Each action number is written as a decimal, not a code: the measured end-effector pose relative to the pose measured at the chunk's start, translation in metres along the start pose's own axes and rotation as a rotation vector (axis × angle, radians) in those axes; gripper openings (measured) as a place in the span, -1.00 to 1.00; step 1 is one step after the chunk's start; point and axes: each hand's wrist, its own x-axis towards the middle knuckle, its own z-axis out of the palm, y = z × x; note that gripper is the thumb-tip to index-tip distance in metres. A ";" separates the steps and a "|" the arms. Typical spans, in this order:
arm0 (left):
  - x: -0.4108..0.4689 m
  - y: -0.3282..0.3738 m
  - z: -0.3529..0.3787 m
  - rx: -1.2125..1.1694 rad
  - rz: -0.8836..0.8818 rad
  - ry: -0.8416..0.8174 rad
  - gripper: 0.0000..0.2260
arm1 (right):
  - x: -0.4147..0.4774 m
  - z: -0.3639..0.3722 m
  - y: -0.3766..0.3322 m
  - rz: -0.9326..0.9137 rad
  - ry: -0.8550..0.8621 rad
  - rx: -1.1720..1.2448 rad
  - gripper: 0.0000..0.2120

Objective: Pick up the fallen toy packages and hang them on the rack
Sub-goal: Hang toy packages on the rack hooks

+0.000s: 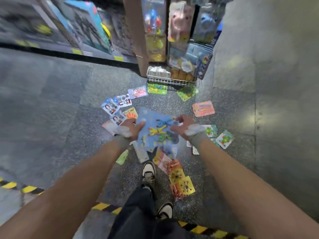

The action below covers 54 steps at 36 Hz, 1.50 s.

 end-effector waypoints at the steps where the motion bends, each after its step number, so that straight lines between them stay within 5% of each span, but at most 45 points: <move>1: 0.000 -0.003 0.000 0.003 -0.003 0.001 -0.36 | -0.003 0.000 -0.007 -0.010 -0.022 -0.029 -0.51; 10: -0.050 0.075 -0.119 0.094 0.068 0.026 -0.54 | -0.057 -0.048 -0.152 -0.283 0.119 -0.331 -0.34; 15: -0.043 0.108 -0.164 0.104 0.127 0.004 -0.44 | -0.059 -0.069 -0.213 -0.282 -0.048 -0.275 -0.01; 23: -0.033 0.164 -0.231 0.034 0.223 0.047 -0.55 | -0.044 -0.101 -0.296 -0.286 -0.055 -0.357 -0.25; 27: -0.022 0.178 -0.254 -0.002 0.252 0.017 -0.62 | -0.035 -0.115 -0.317 -0.319 0.000 -0.273 -0.57; 31: -0.016 0.191 -0.262 -0.136 0.245 -0.055 -0.80 | -0.026 -0.129 -0.322 -0.334 0.059 -0.270 -0.55; 38: -0.007 0.224 -0.267 -0.298 0.225 -0.133 -0.81 | -0.018 -0.163 -0.327 -0.335 0.175 -0.269 -0.59; 54: 0.057 0.321 -0.296 -0.097 0.322 0.137 -0.78 | 0.050 -0.246 -0.382 -0.432 0.178 -0.143 -0.67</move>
